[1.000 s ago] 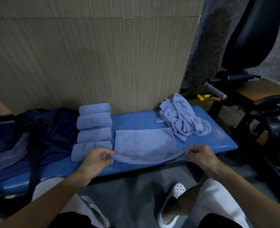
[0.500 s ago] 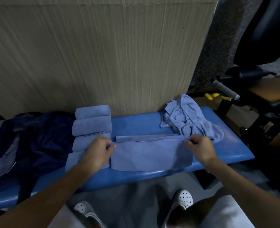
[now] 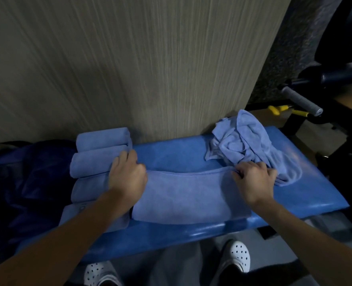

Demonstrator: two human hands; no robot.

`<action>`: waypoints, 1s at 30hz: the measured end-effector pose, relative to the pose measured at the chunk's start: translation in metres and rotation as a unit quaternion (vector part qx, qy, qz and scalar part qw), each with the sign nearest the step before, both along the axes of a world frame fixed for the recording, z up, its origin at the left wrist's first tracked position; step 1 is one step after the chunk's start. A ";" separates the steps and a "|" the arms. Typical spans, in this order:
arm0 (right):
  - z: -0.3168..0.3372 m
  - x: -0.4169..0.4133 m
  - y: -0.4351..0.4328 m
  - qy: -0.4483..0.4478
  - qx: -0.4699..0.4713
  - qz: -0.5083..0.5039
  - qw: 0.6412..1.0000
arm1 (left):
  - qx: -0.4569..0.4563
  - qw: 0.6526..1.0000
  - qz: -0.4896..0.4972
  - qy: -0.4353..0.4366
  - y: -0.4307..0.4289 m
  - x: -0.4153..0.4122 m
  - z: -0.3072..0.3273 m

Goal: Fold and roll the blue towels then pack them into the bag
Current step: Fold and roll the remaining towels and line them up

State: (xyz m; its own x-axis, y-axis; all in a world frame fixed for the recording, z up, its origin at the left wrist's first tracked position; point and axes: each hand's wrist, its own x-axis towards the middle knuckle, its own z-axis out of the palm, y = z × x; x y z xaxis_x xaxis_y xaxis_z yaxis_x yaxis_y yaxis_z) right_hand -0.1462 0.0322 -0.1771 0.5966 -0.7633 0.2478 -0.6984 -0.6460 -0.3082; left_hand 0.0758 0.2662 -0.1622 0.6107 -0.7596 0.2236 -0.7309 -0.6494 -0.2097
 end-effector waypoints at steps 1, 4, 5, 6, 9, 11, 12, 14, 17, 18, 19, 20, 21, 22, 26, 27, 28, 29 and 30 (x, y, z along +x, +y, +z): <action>-0.003 0.000 -0.001 0.002 -0.014 0.002 1.000 | 0.012 1.000 0.004 -0.007 0.000 0.000 -0.001; -0.009 0.003 -0.005 0.011 -0.035 0.006 0.999 | 0.046 0.998 0.006 -0.032 0.000 0.000 -0.006; -0.010 0.004 -0.005 0.016 -0.038 0.006 0.999 | 0.054 0.998 0.006 -0.042 0.000 -0.001 -0.006; -0.010 0.005 -0.006 0.021 -0.042 0.008 0.999 | 0.057 0.997 0.006 -0.054 0.000 -0.002 -0.006; -0.011 0.007 -0.007 0.017 -0.053 0.000 0.998 | 0.051 0.996 -0.004 -0.075 -0.006 -0.009 -0.002; -0.009 0.005 -0.003 -0.053 -0.019 -0.019 0.998 | 0.023 0.995 -0.066 -0.073 -0.017 -0.022 -0.002; -0.007 0.002 0.002 -0.098 0.007 -0.026 0.995 | 0.002 0.992 -0.116 -0.056 -0.025 -0.032 -0.005; -0.009 -0.008 0.015 -0.155 0.064 -0.035 0.985 | -0.015 0.980 -0.201 0.009 -0.042 -0.058 -0.012; -0.021 -0.028 0.030 -0.125 0.142 -0.084 0.978 | 0.026 0.963 -0.242 0.116 -0.065 -0.091 -0.027; -0.026 -0.033 0.034 -0.100 0.168 -0.092 0.976 | 0.049 0.960 -0.237 0.143 -0.069 -0.098 -0.033; -0.029 -0.037 0.037 -0.077 0.186 -0.089 0.976 | 0.066 0.958 -0.227 0.165 -0.071 -0.101 -0.039; -0.031 -0.039 0.039 -0.061 0.191 -0.077 0.977 | 0.075 0.958 -0.217 0.173 -0.072 -0.102 -0.045; -0.031 -0.041 0.042 -0.045 0.187 -0.066 0.979 | 0.078 0.959 -0.211 0.172 -0.071 -0.102 -0.050; -0.030 -0.042 0.043 -0.027 0.174 -0.058 0.983 | 0.080 0.960 -0.208 0.168 -0.071 -0.101 -0.054; -0.024 -0.044 0.047 0.072 0.154 -0.054 0.984 | 0.095 0.963 -0.191 0.165 -0.071 -0.102 -0.059; -0.024 -0.043 0.047 0.091 0.145 -0.054 0.984 | 0.092 0.965 -0.189 0.159 -0.073 -0.103 -0.057; -0.023 -0.043 0.047 0.114 0.125 -0.053 0.984 | 0.084 0.966 -0.194 0.151 -0.076 -0.105 -0.056; -0.024 -0.043 0.047 0.139 0.103 -0.053 0.983 | 0.076 0.965 -0.207 0.145 -0.080 -0.107 -0.054; -0.025 -0.043 0.047 0.156 0.084 -0.057 0.982 | 0.071 0.961 -0.227 0.142 -0.084 -0.110 -0.054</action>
State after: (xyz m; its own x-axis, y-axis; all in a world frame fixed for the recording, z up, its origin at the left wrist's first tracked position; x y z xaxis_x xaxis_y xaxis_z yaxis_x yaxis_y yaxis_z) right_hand -0.1888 0.0787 -0.2025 0.5325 -0.8436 -0.0697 -0.8404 -0.5170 -0.1629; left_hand -0.0344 0.1822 -0.2163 0.2309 -0.9725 -0.0291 -0.9728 -0.2302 -0.0240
